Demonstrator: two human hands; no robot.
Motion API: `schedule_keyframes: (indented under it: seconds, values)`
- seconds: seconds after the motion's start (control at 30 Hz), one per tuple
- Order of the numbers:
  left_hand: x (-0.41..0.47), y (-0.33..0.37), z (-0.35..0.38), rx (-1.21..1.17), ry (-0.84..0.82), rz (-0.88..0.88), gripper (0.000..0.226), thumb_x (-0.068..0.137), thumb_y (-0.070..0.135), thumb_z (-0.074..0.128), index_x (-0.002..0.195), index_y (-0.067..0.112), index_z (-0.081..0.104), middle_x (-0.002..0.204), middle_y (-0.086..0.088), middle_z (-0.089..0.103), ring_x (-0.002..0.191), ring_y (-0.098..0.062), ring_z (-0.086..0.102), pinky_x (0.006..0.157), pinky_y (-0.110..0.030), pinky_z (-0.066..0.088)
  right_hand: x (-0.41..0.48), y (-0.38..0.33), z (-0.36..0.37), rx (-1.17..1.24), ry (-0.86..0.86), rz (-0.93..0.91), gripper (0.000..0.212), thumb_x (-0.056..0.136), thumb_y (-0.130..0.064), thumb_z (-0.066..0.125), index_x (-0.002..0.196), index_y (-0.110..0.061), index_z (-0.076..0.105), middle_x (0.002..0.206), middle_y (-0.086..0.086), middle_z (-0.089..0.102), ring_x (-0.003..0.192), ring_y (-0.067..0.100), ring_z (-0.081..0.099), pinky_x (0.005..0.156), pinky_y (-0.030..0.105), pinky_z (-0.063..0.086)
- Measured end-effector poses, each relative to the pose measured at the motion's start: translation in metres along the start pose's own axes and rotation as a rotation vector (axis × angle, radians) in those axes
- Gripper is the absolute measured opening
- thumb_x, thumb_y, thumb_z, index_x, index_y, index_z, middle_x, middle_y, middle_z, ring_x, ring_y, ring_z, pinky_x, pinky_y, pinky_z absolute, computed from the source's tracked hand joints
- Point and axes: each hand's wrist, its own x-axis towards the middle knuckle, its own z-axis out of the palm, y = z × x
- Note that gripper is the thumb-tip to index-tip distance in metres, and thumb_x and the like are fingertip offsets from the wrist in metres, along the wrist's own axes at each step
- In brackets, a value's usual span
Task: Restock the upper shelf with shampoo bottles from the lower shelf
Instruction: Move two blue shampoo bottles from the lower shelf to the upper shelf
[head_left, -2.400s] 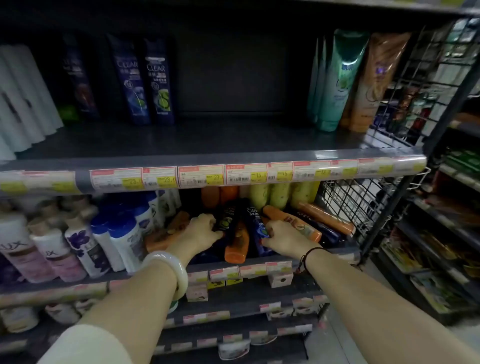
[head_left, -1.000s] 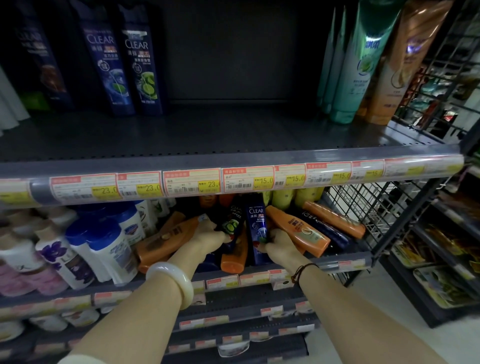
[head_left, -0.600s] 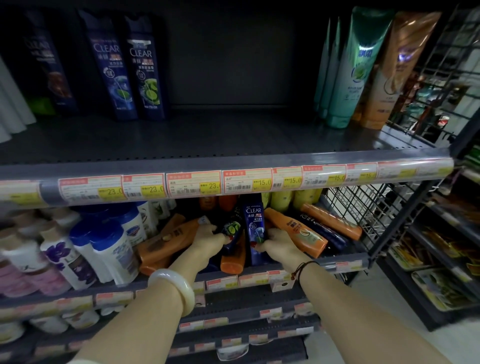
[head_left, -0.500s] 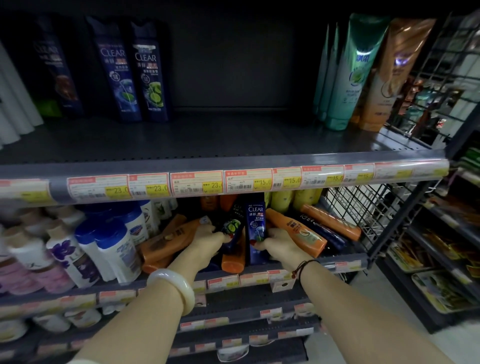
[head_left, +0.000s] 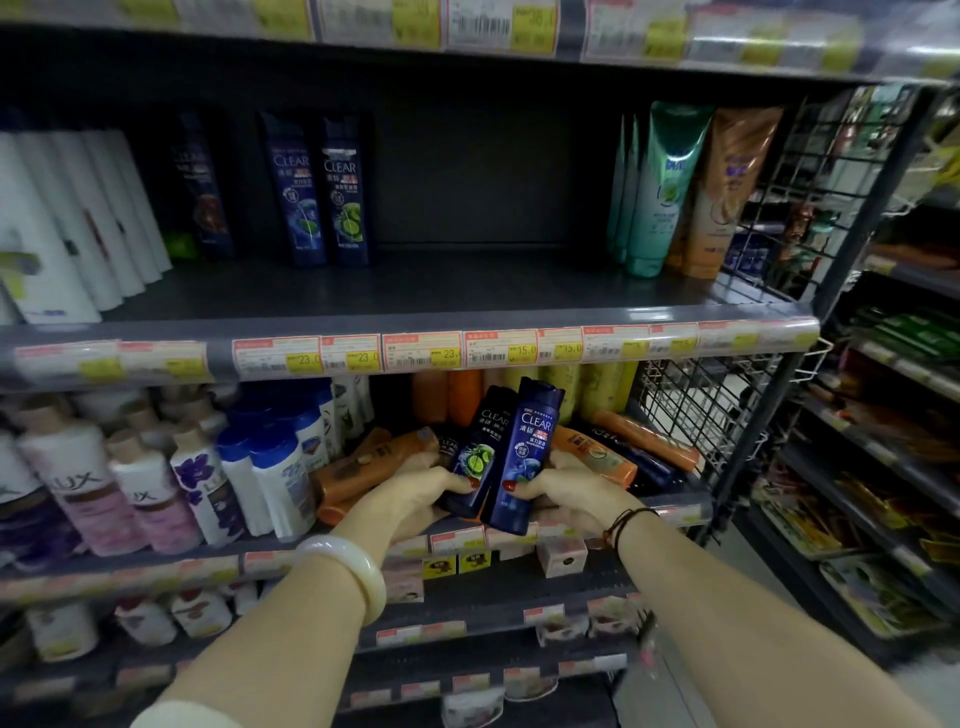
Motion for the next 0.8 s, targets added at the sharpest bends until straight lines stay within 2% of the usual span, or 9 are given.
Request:
schedule_keyframes:
  seconds: [0.07, 0.13, 0.2, 0.27, 0.3, 0.4, 0.5, 0.6, 0.8]
  values:
    - [-0.01, 0.0, -0.001, 0.034, -0.025, -0.008, 0.029, 0.081, -0.016, 0.052, 0.1, 0.004, 0.06, 0.093, -0.015, 0.066, 0.086, -0.027, 0.063, 0.079, -0.037, 0.051, -0.01, 0.002, 0.001, 0.017, -0.027, -0.008, 0.046, 0.077, 0.013, 0.064, 0.114, -0.011, 0.05, 0.118, 0.013, 0.064, 0.114, 0.033, 0.059, 0.094, 0.045, 0.05]
    - [-0.021, 0.001, 0.0, 0.063, -0.037, -0.014, 0.026, 0.08, -0.016, 0.053, 0.095, 0.004, 0.061, 0.09, -0.015, 0.067, 0.084, -0.027, 0.063, 0.073, -0.035, 0.052, -0.02, 0.003, 0.001, 0.021, -0.042, -0.022, 0.046, 0.077, 0.014, 0.063, 0.113, -0.012, 0.051, 0.116, 0.012, 0.065, 0.112, 0.032, 0.06, 0.098, 0.047, 0.049]
    - [-0.032, 0.002, -0.001, 0.103, -0.044, -0.023, 0.029, 0.079, -0.015, 0.054, 0.102, 0.001, 0.06, 0.094, -0.016, 0.067, 0.086, -0.027, 0.064, 0.073, -0.036, 0.053, -0.031, 0.004, 0.001, 0.006, -0.06, -0.036, 0.04, 0.078, 0.015, 0.062, 0.106, -0.013, 0.053, 0.107, 0.009, 0.066, 0.108, 0.03, 0.061, 0.095, 0.044, 0.049]
    - [-0.043, 0.005, -0.001, 0.146, -0.062, -0.033, 0.04, 0.077, -0.013, 0.058, 0.115, -0.001, 0.056, 0.109, -0.021, 0.067, 0.097, -0.031, 0.064, 0.084, -0.042, 0.054, -0.043, 0.003, 0.001, -0.008, -0.087, -0.051, 0.039, 0.079, 0.016, 0.059, 0.097, -0.018, 0.053, 0.098, 0.005, 0.065, 0.105, 0.027, 0.059, 0.088, 0.041, 0.05]
    - [-0.048, 0.006, -0.002, 0.156, -0.074, -0.028, 0.046, 0.075, -0.013, 0.059, 0.119, 0.0, 0.054, 0.115, -0.022, 0.066, 0.102, -0.033, 0.064, 0.088, -0.043, 0.054, -0.048, 0.001, 0.001, -0.008, -0.104, -0.057, 0.04, 0.08, 0.016, 0.059, 0.098, -0.019, 0.052, 0.098, 0.003, 0.065, 0.104, 0.027, 0.059, 0.085, 0.039, 0.051]
    - [-0.061, 0.012, -0.005, 0.166, -0.083, 0.021, 0.059, 0.069, -0.015, 0.064, 0.122, 0.007, 0.05, 0.117, -0.02, 0.064, 0.104, -0.033, 0.064, 0.083, -0.044, 0.056, -0.061, -0.003, 0.002, -0.011, -0.14, -0.083, 0.045, 0.08, 0.017, 0.059, 0.106, -0.019, 0.052, 0.101, 0.003, 0.065, 0.106, 0.027, 0.059, 0.079, 0.036, 0.054]
    - [-0.072, 0.015, -0.006, 0.154, -0.127, 0.06, 0.066, 0.068, -0.015, 0.065, 0.123, 0.017, 0.047, 0.118, -0.016, 0.064, 0.106, -0.032, 0.063, 0.082, -0.045, 0.056, -0.069, -0.009, 0.003, -0.042, -0.143, -0.104, 0.054, 0.078, 0.016, 0.061, 0.118, -0.018, 0.051, 0.113, 0.005, 0.065, 0.113, 0.028, 0.059, 0.091, 0.044, 0.052]
    - [-0.084, 0.019, -0.008, 0.181, -0.123, 0.1, 0.061, 0.071, -0.014, 0.065, 0.121, 0.017, 0.049, 0.119, -0.014, 0.063, 0.111, -0.031, 0.059, 0.087, -0.045, 0.053, -0.076, -0.017, 0.006, -0.089, -0.152, -0.134, 0.065, 0.075, 0.013, 0.065, 0.13, -0.016, 0.046, 0.126, 0.008, 0.062, 0.115, 0.029, 0.058, 0.098, 0.049, 0.049]
    - [-0.1, 0.025, -0.022, 0.303, -0.13, 0.105, 0.064, 0.072, -0.014, 0.064, 0.126, 0.018, 0.049, 0.114, -0.008, 0.064, 0.11, -0.028, 0.057, 0.095, -0.044, 0.049, -0.088, -0.038, 0.012, -0.102, -0.199, -0.189, 0.065, 0.076, 0.012, 0.064, 0.131, -0.016, 0.044, 0.127, 0.01, 0.06, 0.118, 0.03, 0.056, 0.101, 0.052, 0.045]
